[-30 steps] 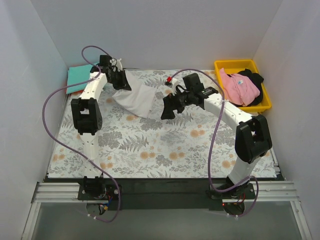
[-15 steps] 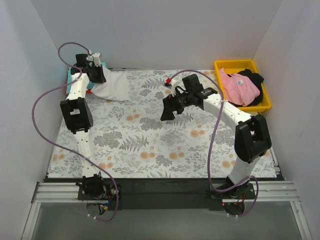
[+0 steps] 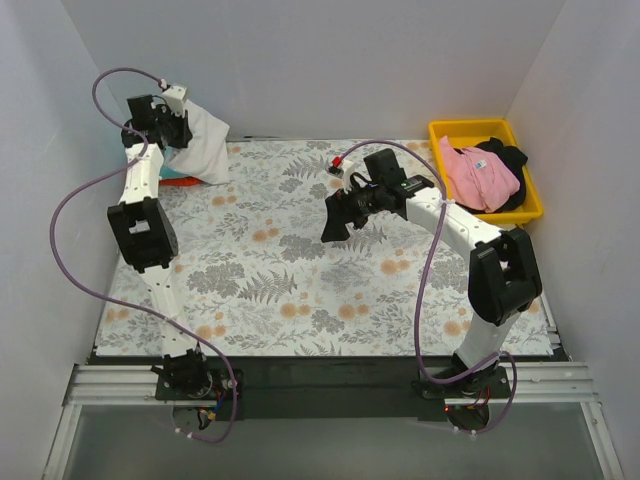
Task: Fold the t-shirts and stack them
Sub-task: Neatly place the folded tshirt to the corner
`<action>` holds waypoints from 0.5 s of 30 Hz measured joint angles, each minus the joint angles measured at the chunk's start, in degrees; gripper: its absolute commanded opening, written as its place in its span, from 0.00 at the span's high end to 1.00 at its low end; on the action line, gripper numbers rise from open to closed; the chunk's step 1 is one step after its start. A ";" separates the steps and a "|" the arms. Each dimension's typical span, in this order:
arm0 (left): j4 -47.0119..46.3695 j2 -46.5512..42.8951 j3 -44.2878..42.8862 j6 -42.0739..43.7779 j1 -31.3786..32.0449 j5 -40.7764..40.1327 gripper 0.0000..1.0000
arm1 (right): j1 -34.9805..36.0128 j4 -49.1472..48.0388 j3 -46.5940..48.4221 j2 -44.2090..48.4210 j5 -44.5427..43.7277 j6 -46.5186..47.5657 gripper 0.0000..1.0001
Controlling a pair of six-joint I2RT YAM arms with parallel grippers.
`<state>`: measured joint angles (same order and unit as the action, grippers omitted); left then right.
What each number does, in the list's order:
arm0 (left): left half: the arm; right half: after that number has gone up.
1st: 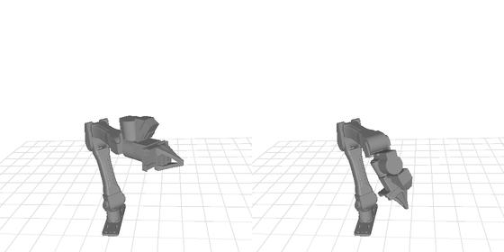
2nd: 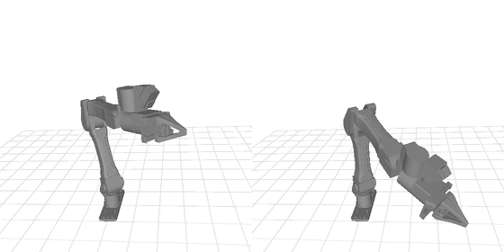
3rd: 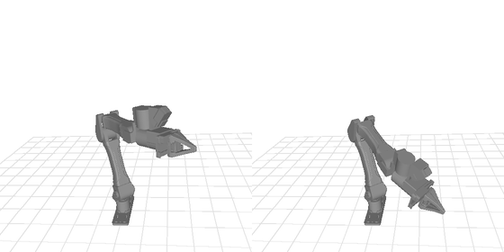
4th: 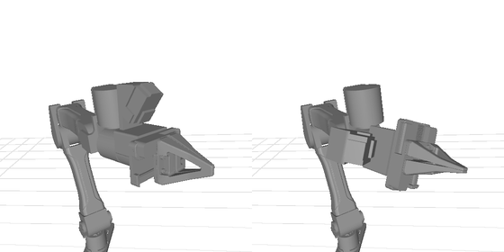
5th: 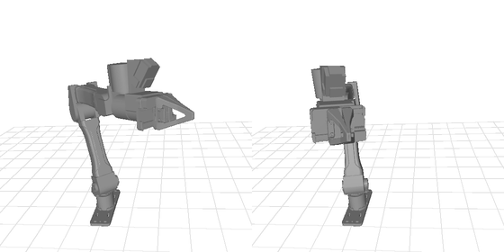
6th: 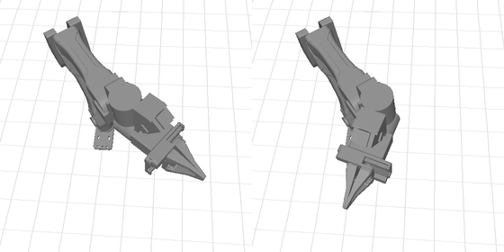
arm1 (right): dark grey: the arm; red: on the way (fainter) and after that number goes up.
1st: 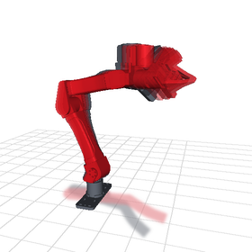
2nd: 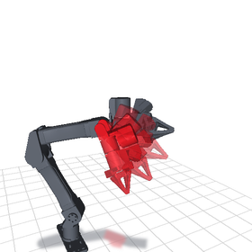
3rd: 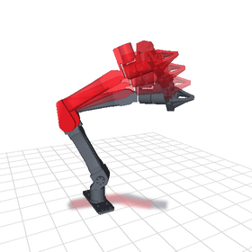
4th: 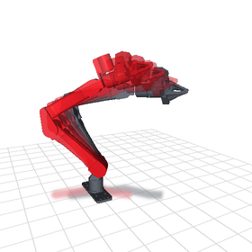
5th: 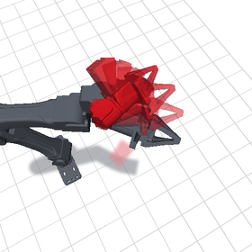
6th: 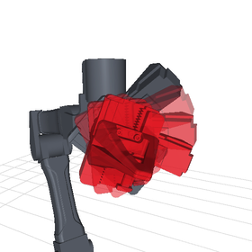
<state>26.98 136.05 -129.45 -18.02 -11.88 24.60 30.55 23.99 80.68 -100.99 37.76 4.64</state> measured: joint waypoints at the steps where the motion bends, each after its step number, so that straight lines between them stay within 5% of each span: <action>1: -0.61 -0.83 0.72 0.79 -0.09 0.00 1.00 | 0.00 0.00 0.00 0.00 0.00 0.00 0.02; 15: -5.03 -6.34 4.42 6.47 -1.88 1.36 1.00 | 0.00 0.00 -0.02 -0.20 0.22 0.00 0.03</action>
<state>21.96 129.71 -125.03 -11.55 -13.76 25.96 30.55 23.99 80.66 -101.19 37.98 4.64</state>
